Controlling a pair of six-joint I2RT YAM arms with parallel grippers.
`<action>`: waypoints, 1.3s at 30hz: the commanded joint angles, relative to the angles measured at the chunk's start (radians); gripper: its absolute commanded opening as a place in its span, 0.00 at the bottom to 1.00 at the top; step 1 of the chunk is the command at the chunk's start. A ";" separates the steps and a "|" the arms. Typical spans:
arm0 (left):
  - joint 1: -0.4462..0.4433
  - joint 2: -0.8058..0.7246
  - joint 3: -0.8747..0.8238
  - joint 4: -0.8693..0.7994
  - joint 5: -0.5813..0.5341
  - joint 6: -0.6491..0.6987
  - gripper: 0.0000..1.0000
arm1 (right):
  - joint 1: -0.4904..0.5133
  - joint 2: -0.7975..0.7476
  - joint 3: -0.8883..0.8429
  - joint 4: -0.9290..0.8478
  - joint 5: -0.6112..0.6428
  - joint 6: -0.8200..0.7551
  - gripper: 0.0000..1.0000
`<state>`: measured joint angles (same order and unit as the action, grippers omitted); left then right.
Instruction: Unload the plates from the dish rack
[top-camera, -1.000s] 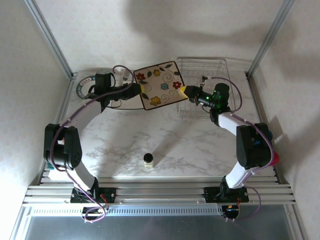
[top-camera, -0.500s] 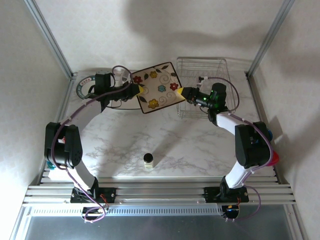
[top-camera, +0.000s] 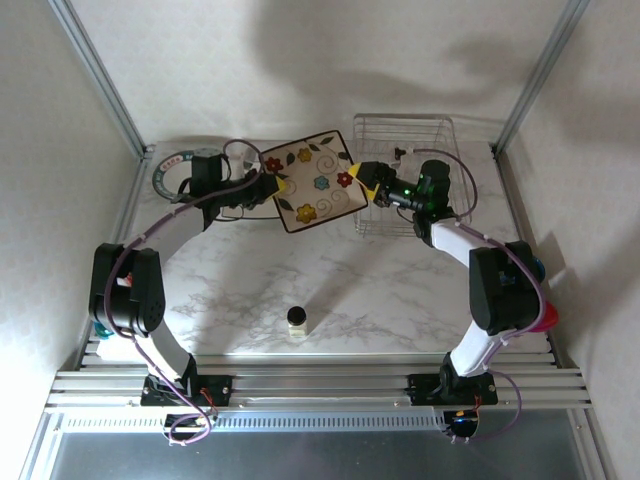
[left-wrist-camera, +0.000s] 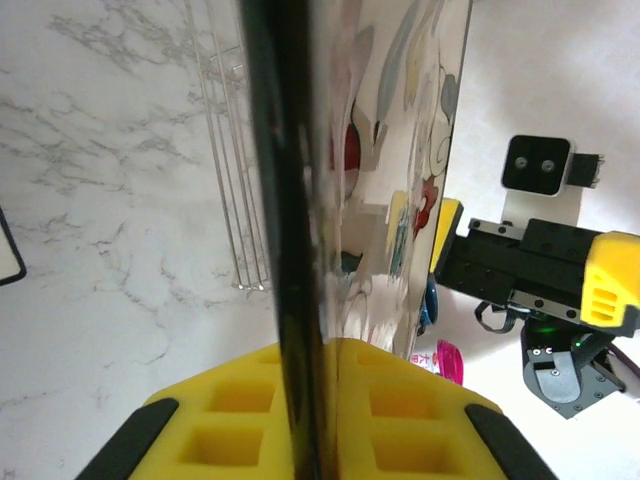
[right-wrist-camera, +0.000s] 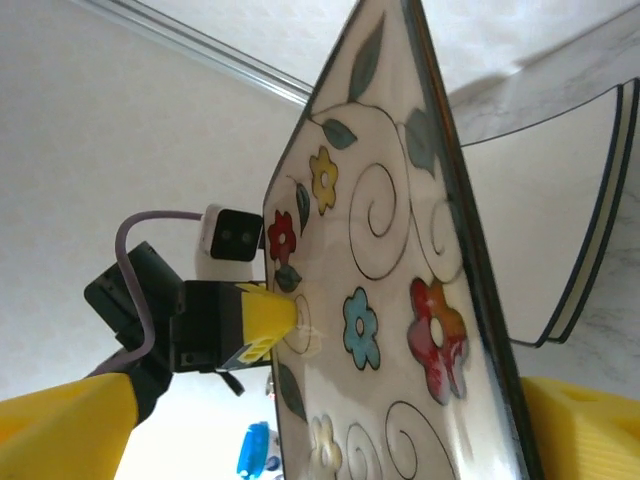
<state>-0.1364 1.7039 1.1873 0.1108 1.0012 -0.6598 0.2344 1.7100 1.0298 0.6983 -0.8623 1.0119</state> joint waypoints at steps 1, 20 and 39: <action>0.010 -0.052 0.011 0.138 0.010 -0.007 0.00 | -0.004 -0.050 0.066 -0.060 0.031 -0.077 0.99; 0.069 -0.185 -0.012 0.307 -0.193 -0.181 0.00 | -0.127 -0.098 0.653 -1.496 0.618 -0.786 0.99; -0.028 -0.167 -0.340 0.826 -0.964 -0.548 0.00 | -0.113 0.077 0.975 -1.875 0.949 -0.917 0.99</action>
<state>-0.1234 1.5658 0.8345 0.5583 0.1898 -1.1213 0.1150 1.7969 1.9701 -1.1366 0.0608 0.1154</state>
